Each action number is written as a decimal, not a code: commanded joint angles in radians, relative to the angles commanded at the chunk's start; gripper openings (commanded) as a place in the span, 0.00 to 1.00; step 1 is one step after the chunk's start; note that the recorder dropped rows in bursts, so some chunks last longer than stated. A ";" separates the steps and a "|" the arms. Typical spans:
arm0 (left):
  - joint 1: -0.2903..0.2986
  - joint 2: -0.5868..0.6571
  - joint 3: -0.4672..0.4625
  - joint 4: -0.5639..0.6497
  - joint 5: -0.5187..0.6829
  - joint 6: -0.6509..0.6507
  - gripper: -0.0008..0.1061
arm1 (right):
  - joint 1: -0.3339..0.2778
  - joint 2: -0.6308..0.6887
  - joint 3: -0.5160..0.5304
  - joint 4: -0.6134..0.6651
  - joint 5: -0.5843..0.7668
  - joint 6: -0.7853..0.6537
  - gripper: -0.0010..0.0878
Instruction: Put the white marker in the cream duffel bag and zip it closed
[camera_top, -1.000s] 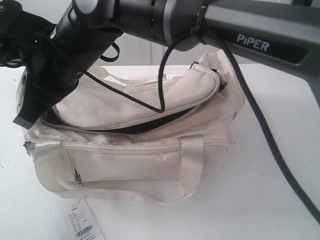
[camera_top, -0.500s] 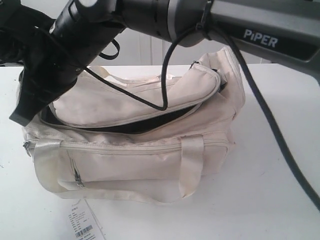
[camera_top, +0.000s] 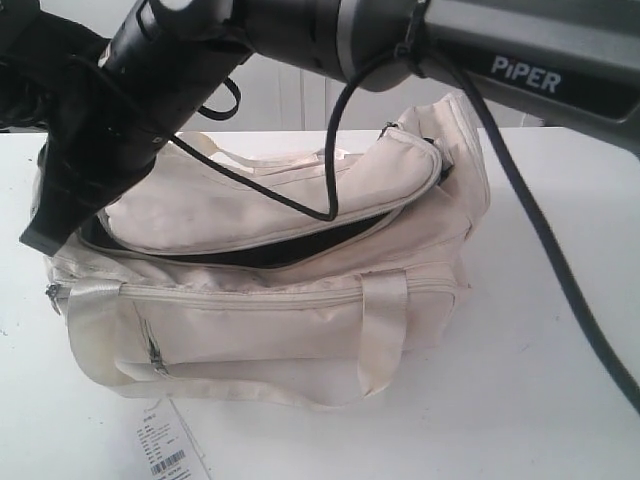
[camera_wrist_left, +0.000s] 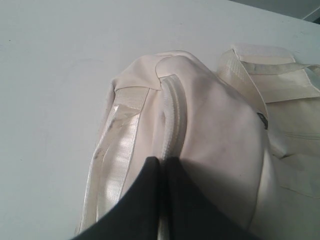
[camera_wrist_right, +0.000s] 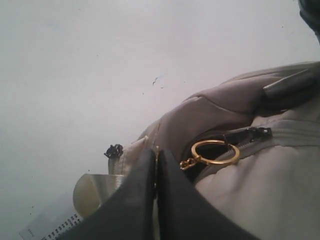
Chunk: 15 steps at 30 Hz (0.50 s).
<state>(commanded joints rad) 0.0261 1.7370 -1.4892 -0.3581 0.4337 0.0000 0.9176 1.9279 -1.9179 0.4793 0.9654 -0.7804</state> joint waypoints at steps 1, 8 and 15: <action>0.000 0.000 0.000 0.000 0.000 0.000 0.01 | 0.000 -0.009 0.000 0.000 -0.007 -0.002 0.01; 0.000 0.000 0.000 0.000 -0.002 0.000 0.01 | 0.000 -0.020 0.000 -0.004 -0.005 -0.004 0.01; 0.000 0.000 0.000 0.000 -0.002 0.000 0.01 | 0.000 -0.023 0.000 0.020 0.027 -0.001 0.01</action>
<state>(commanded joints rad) 0.0261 1.7370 -1.4892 -0.3581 0.4318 0.0000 0.9176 1.9052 -1.9179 0.4992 0.9921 -0.7813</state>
